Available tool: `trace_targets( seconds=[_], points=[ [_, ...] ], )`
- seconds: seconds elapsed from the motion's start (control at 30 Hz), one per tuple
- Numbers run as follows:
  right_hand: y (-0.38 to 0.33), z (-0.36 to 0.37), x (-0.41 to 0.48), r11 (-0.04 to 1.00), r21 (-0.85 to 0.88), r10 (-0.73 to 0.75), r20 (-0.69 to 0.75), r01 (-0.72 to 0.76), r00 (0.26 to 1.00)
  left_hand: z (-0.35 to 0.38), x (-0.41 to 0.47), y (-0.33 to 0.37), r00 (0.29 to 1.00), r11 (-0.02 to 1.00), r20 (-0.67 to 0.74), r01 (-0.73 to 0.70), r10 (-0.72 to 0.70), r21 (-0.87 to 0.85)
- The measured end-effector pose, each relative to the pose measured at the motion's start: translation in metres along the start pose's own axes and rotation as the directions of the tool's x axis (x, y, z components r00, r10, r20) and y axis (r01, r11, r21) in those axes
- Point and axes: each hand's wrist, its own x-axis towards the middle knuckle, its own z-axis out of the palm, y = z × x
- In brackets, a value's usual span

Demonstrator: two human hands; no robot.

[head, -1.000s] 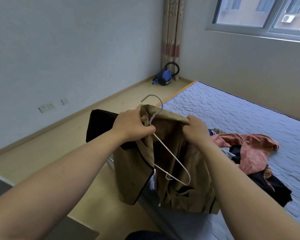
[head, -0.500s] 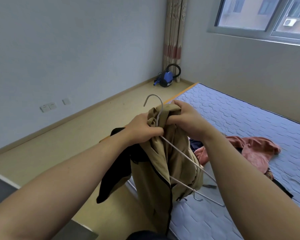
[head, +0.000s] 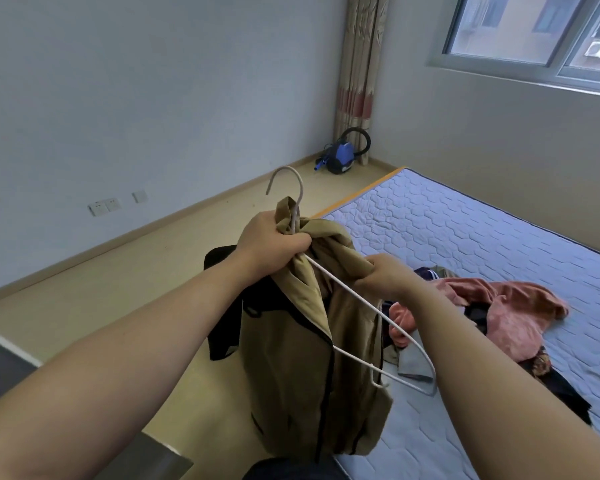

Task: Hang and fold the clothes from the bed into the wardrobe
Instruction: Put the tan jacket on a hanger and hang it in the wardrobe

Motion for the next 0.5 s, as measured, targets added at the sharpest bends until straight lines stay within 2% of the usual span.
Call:
trace_targets(
  seconds=[0.1, 0.23, 0.27, 0.37, 0.4, 0.5],
  points=[
    [0.005, -0.002, 0.001, 0.981, 0.191, 0.036, -0.005, -0.035, 0.999, -0.007, -0.001, -0.001, 0.997, 0.997, -0.055, 0.042, -0.045, -0.06],
    [0.025, -0.002, 0.014, 0.911, 0.411, 0.132, -0.187, -0.045, 0.973, -0.018, -0.002, 0.002, 0.97, 0.957, -0.168, 0.126, -0.174, -0.261],
    [0.027, 0.0, 0.016, 0.864, 0.5, 0.155, -0.159, -0.056, 0.975, -0.021, -0.003, 0.002, 0.961, 0.943, -0.189, 0.138, -0.202, -0.304],
    [0.025, 0.016, 0.025, 0.64, 0.752, 0.111, 0.11, -0.156, 0.988, -0.024, -0.006, 0.005, 0.94, 0.899, -0.221, 0.151, -0.259, -0.412],
    [0.024, 0.024, 0.028, 0.625, 0.755, 0.091, 0.182, -0.198, 0.979, -0.025, -0.007, 0.007, 0.936, 0.883, -0.225, 0.15, -0.273, -0.446],
    [0.017, 0.053, 0.034, 0.76, 0.595, 0.084, 0.308, -0.26, 0.948, -0.024, -0.014, 0.012, 0.922, 0.851, -0.236, 0.155, -0.306, -0.501]
  ],
)
